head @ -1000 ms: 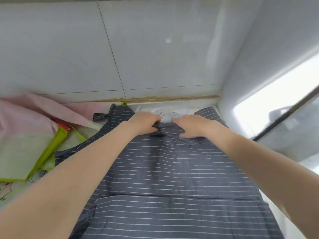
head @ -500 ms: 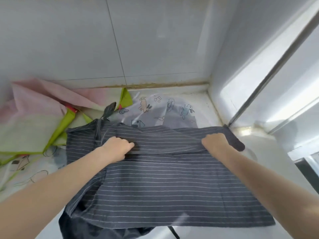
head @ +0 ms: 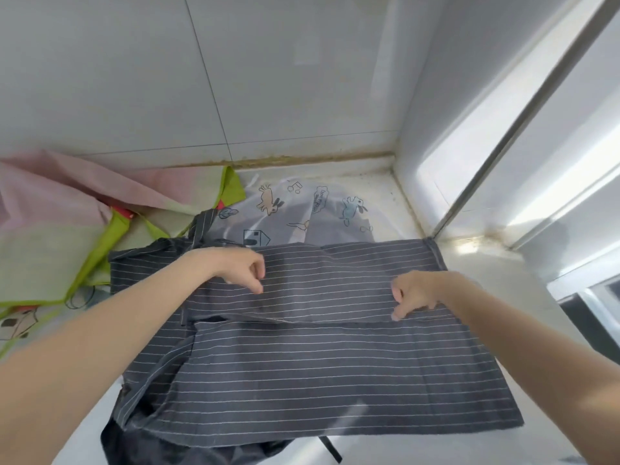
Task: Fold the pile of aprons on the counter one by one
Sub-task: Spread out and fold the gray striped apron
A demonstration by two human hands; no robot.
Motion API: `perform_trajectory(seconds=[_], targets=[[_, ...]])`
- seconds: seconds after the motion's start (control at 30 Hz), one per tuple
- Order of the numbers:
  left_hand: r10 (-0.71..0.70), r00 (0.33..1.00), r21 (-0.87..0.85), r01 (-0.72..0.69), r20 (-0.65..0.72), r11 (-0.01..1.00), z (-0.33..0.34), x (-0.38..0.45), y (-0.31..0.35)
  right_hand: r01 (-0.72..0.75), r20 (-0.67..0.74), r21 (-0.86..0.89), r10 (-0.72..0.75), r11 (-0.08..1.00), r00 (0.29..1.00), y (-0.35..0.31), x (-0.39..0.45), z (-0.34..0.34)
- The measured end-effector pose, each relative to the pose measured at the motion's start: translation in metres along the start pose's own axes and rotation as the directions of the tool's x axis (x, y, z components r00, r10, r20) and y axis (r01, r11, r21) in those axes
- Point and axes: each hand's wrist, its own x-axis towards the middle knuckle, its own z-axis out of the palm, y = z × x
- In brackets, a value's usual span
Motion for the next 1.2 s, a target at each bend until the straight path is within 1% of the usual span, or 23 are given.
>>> perform_trajectory(seconds=[0.07, 0.13, 0.17, 0.3, 0.4, 0.47, 0.53, 0.57, 0.6, 0.67, 0.73, 0.8, 0.83, 0.87, 0.9, 0.93, 0.97, 1.0, 1.03, 1.07, 1.13, 1.17, 1.2], targets=[[0.064, 0.986, -0.070, -0.076, -0.156, 0.995, -0.009, 0.012, 0.017, 0.102, -0.180, 0.140, -0.076, 0.985, 0.981, 0.002, 0.008, -0.017], [0.055, 0.959, -0.012, -0.060, -0.277, 0.998, -0.009, 0.030, 0.033, 0.130, -0.402, 0.040, -0.103, 0.991, 0.910, 0.003, 0.021, -0.034], [0.039, 0.947, 0.020, -0.034, -0.319, 0.999, -0.007, 0.038, 0.038, 0.115, -0.462, -0.027, -0.114, 0.993, 0.879, 0.002, 0.028, -0.040], [-0.042, 0.933, -0.013, 0.040, -0.358, 0.999, 0.003, 0.061, 0.042, 0.028, -0.440, -0.128, -0.082, 0.991, 0.894, -0.004, 0.046, -0.042], [-0.014, 0.947, -0.042, 0.001, -0.322, 0.999, -0.002, 0.064, 0.037, -0.037, -0.431, -0.167, -0.039, 0.985, 0.901, -0.002, 0.048, -0.042], [0.003, 0.962, -0.038, -0.014, -0.272, 0.999, -0.007, 0.059, 0.029, -0.026, -0.318, -0.082, -0.001, 0.996, 0.948, -0.002, 0.041, -0.046], [-0.002, 0.972, 0.038, 0.012, -0.236, 0.999, -0.012, 0.051, 0.019, -0.002, -0.127, 0.110, 0.016, 0.994, 0.992, -0.005, 0.031, -0.053], [-0.022, 0.976, 0.082, 0.041, -0.218, 0.996, -0.013, 0.047, 0.014, 0.001, -0.034, 0.161, 0.005, 0.987, 0.999, -0.007, 0.024, -0.058], [-0.040, 0.978, 0.116, 0.065, -0.205, 0.991, -0.014, 0.043, 0.009, -0.015, 0.039, 0.178, 0.008, 0.984, 0.999, -0.011, 0.019, -0.062], [-0.054, 0.977, 0.150, 0.086, -0.209, 0.985, -0.014, 0.035, 0.004, -0.087, 0.085, 0.141, 0.075, 0.986, 0.994, -0.017, 0.008, -0.070], [-0.031, 0.972, 0.138, 0.065, -0.233, 0.988, -0.013, 0.031, 0.007, -0.165, 0.020, 0.013, 0.165, 0.986, 0.986, -0.016, -0.003, -0.073], [0.009, 0.959, 0.155, 0.036, -0.282, 0.987, -0.010, 0.030, 0.016, -0.230, -0.153, -0.256, 0.195, 0.939, 0.969, -0.011, -0.014, -0.072], [0.022, 0.946, 0.186, 0.040, -0.322, 0.982, -0.009, 0.031, 0.021, -0.246, -0.234, -0.381, 0.165, 0.891, 0.958, -0.008, -0.017, -0.069], [0.035, 0.924, 0.217, 0.053, -0.381, 0.975, -0.007, 0.032, 0.027, -0.266, -0.289, -0.436, 0.146, 0.860, 0.946, -0.006, -0.017, -0.067], [0.043, 0.896, 0.246, 0.075, -0.443, 0.966, -0.005, 0.032, 0.031, -0.268, -0.314, -0.429, 0.136, 0.863, 0.940, -0.007, -0.014, -0.066], [0.054, 0.870, 0.264, 0.088, -0.490, 0.961, -0.003, 0.032, 0.033, -0.239, -0.316, -0.371, 0.120, 0.897, 0.941, -0.012, -0.009, -0.066], [0.069, 0.855, 0.265, 0.082, -0.514, 0.961, -0.001, 0.031, 0.035, -0.161, -0.307, -0.259, 0.077, 0.952, 0.949, -0.020, 0.000, -0.065], [0.085, 0.845, 0.240, 0.052, -0.529, 0.969, 0.000, 0.030, 0.036, -0.044, -0.280, -0.071, 0.022, 0.997, 0.960, -0.029, 0.008, -0.063], [0.091, 0.840, 0.178, 0.007, -0.534, 0.984, 0.002, 0.027, 0.034, 0.085, -0.260, 0.098, -0.057, 0.992, 0.964, -0.046, 0.016, -0.061], [0.098, 0.838, 0.090, -0.059, -0.536, 0.994, 0.003, 0.026, 0.034, 0.200, -0.264, 0.203, -0.143, 0.959, 0.954, -0.062, 0.023, -0.057], [0.087, 0.859, -0.087, -0.151, -0.505, 0.985, 0.003, 0.020, 0.032, 0.343, -0.277, 0.284, -0.266, 0.895, 0.923, -0.095, 0.035, -0.052], [0.074, 0.882, -0.129, -0.151, -0.465, 0.980, 0.003, 0.016, 0.029, 0.367, -0.282, 0.299, -0.285, 0.881, 0.916, -0.109, 0.037, -0.049], [0.053, 0.911, -0.115, -0.109, -0.408, 0.987, 0.001, 0.014, 0.024, 0.374, -0.295, 0.287, -0.290, 0.882, 0.910, -0.116, 0.041, -0.048]])
